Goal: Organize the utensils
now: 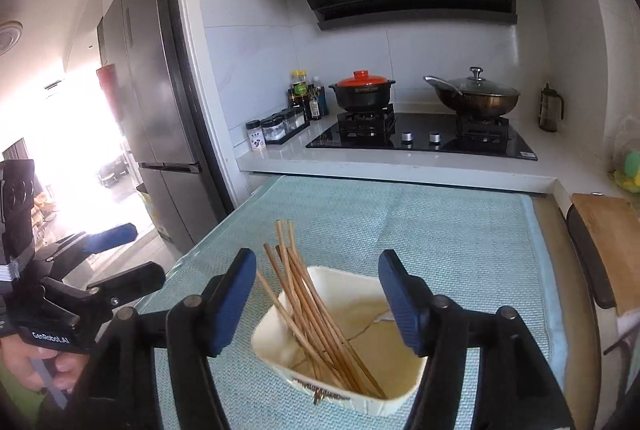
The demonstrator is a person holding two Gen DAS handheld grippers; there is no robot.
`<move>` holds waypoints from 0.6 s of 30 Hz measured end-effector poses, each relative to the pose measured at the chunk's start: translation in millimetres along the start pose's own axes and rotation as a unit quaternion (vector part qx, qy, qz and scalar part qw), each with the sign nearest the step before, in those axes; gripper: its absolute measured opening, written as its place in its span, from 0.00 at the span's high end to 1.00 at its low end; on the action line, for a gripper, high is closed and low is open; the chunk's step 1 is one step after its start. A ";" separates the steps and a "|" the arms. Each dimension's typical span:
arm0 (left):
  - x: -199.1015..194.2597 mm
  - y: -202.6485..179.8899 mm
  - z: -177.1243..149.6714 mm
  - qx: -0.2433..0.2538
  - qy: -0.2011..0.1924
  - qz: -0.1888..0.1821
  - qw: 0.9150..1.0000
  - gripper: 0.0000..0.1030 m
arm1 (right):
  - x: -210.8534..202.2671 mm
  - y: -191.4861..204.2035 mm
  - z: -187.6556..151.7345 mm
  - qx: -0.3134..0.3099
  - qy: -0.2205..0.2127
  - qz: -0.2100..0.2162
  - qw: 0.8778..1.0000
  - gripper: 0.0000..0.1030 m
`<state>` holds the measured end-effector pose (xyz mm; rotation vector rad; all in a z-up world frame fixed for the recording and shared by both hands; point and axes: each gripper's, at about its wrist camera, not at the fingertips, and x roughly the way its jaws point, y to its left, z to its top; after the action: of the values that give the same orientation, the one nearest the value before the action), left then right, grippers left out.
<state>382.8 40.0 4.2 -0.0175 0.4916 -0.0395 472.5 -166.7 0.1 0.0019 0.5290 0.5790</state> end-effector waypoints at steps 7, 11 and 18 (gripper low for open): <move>-65.1 -31.3 -43.4 0.052 -0.028 0.126 0.990 0.00 | -82.8 30.8 -43.2 -0.011 -0.030 -0.037 0.999 0.14; -93.9 -53.1 -69.9 0.086 -0.036 0.140 0.986 0.00 | -121.3 45.5 -75.7 0.001 -0.044 -0.086 0.995 0.01; -115.1 -62.5 -95.3 0.027 0.043 0.043 0.998 0.00 | -157.5 65.6 -118.0 0.024 -0.022 -0.143 0.989 0.00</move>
<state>234.3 -18.3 -23.9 0.0581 0.5775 0.0307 270.5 -210.8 -17.7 -0.0159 0.4896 0.2851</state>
